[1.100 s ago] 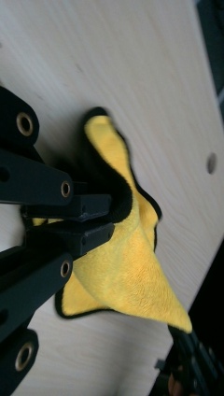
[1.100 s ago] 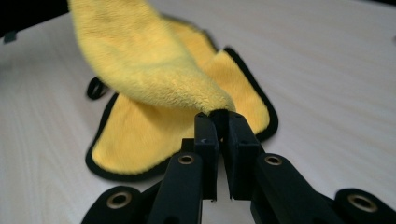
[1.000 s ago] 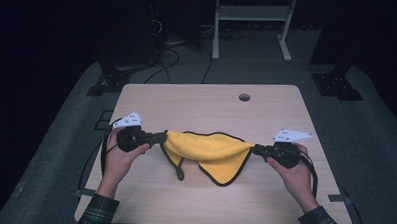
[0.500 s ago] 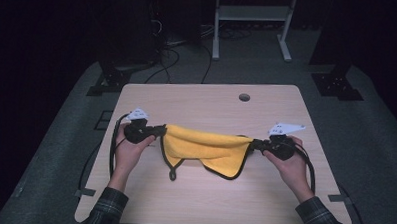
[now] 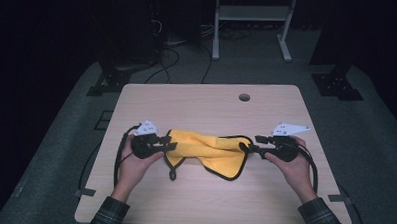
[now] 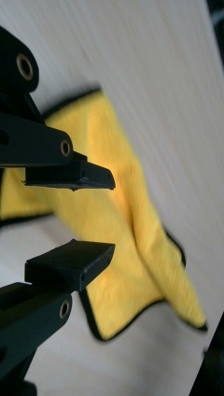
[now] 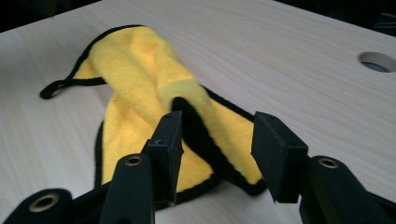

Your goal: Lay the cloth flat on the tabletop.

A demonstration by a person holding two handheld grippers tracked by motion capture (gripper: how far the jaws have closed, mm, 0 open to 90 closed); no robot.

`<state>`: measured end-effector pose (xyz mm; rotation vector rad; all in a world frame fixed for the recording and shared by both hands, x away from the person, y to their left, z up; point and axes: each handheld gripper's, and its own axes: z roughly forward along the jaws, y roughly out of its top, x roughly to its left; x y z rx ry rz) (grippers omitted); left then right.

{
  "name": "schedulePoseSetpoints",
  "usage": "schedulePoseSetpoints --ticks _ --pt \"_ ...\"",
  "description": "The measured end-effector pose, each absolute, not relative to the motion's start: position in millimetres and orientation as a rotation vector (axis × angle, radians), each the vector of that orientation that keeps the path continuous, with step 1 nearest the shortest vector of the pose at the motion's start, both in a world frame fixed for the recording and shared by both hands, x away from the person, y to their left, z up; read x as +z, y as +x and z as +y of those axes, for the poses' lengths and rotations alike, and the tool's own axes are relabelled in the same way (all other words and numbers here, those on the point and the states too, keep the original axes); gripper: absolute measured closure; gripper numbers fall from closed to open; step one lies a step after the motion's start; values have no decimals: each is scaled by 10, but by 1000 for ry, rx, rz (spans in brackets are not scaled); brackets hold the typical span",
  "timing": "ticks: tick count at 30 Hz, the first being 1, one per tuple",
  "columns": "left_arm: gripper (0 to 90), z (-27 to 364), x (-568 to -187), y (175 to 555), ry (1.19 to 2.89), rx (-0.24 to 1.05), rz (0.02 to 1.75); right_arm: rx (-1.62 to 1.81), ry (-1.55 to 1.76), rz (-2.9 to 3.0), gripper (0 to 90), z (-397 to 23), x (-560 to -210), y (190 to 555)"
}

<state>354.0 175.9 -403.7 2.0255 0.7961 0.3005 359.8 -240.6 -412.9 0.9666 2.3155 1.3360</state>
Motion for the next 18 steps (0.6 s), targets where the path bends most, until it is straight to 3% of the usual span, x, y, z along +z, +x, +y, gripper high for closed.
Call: schedulePoseSetpoints --ticks 18 --pt "585 460 -4476 3417 2201 72 504 1224 1077 2292 521 -2622 -4349 3780"
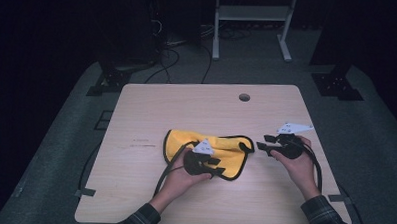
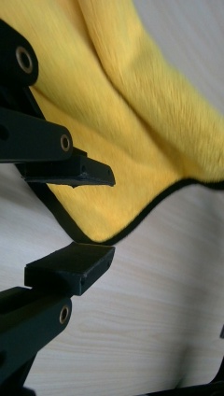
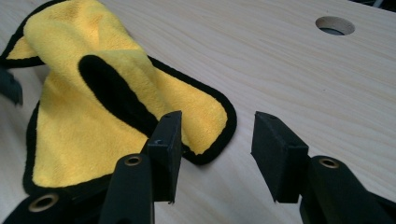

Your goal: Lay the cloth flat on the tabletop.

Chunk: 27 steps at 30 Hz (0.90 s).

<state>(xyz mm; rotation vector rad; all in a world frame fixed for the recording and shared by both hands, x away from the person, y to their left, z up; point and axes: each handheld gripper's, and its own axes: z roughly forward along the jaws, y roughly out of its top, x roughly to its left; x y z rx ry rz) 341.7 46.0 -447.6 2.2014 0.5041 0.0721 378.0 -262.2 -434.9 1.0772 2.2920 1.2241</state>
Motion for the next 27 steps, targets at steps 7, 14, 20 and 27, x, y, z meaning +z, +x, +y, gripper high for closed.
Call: schedulePoseSetpoints --ticks 7,14,20,27 --pt "564 151 -4627 3373 2261 53 440 1199 1067 2318 519 -2521 -4452 3977" --pt "551 56 -4733 3367 2296 76 433 1147 1082 2356 513 -2425 -4594 4174" --pt "616 57 -4735 3354 2308 130 414 1135 1093 2366 507 -2368 -4724 4288" --pt "630 64 -4734 3378 2306 102 414 1125 1065 2389 484 -2283 -4774 4336"
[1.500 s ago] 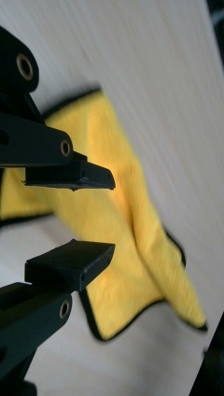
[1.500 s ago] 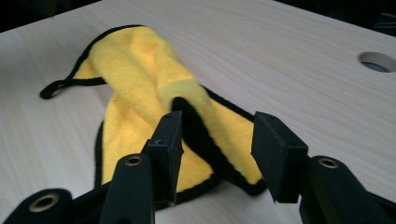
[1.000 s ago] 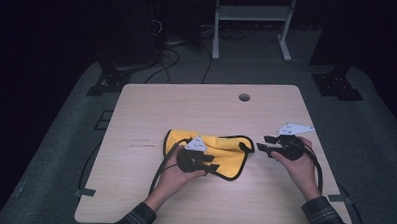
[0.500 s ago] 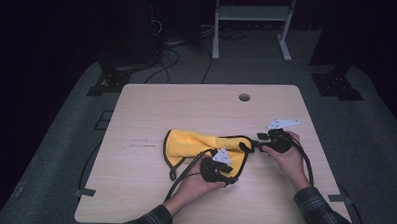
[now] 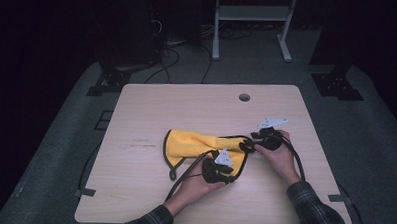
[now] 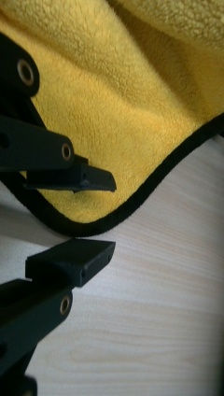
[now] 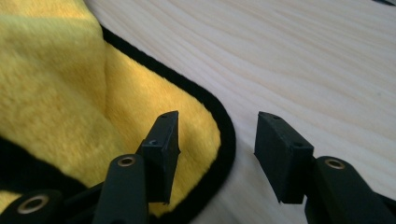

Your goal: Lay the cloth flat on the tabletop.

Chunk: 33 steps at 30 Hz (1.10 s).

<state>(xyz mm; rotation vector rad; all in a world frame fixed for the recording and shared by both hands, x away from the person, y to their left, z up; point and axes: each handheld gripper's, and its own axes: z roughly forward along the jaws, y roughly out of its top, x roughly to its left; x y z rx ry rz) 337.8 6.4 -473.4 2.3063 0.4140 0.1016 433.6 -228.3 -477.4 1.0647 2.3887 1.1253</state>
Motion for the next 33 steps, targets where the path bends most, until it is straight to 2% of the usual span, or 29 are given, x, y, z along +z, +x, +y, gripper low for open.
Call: schedulePoseSetpoints --ticks 2,4,9,11,13,16,20,23,28,33 --pt "596 67 -4735 3378 2308 96 400 1128 1055 2388 479 -2254 -4766 4349" --pt "603 56 -4734 3361 2316 126 391 1130 1047 2391 476 -2218 -4768 4362" --pt "769 31 -4723 3348 2336 217 402 1108 1038 2415 474 -2168 -4805 4366" --pt "821 50 -4726 3388 2324 186 427 1105 1035 2415 475 -2169 -4804 4365" --pt "832 71 -4734 3411 2308 156 450 1104 1030 2414 479 -2172 -4806 4365" --pt "832 83 -4741 3415 2294 141 468 1109 1034 2418 537 -2174 -4803 4360" --pt "839 124 -4745 3447 2277 87 495 1114 1039 2434 691 -2197 -4789 4352" --pt "845 152 -4729 3447 2288 64 502 1126 1049 2452 773 -2213 -4783 4342" --pt "847 277 -4681 3448 2274 46 528 1089 1042 2461 816 -2199 -4759 4320" --pt "848 515 -4571 3492 2238 89 575 1065 1052 2452 830 -2228 -4735 4299"
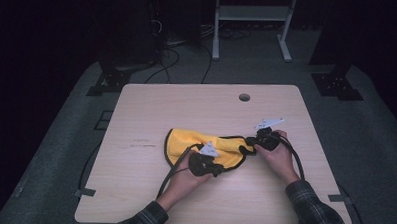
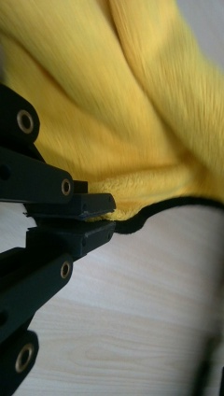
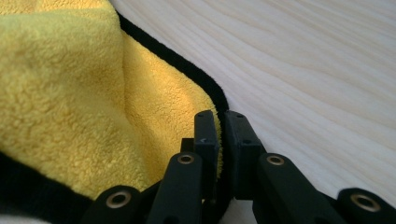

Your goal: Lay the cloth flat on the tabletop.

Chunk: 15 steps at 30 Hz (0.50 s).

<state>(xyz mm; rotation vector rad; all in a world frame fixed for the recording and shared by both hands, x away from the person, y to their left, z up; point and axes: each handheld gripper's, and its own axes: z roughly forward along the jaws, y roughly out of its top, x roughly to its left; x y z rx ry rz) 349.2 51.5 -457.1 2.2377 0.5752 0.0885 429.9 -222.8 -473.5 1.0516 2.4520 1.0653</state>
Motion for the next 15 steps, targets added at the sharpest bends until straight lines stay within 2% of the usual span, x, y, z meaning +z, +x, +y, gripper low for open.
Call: schedulePoseSetpoints --ticks 15 --pt "848 1269 -4376 3714 2125 233 763 1088 1165 2321 835 -2613 -4556 4237"
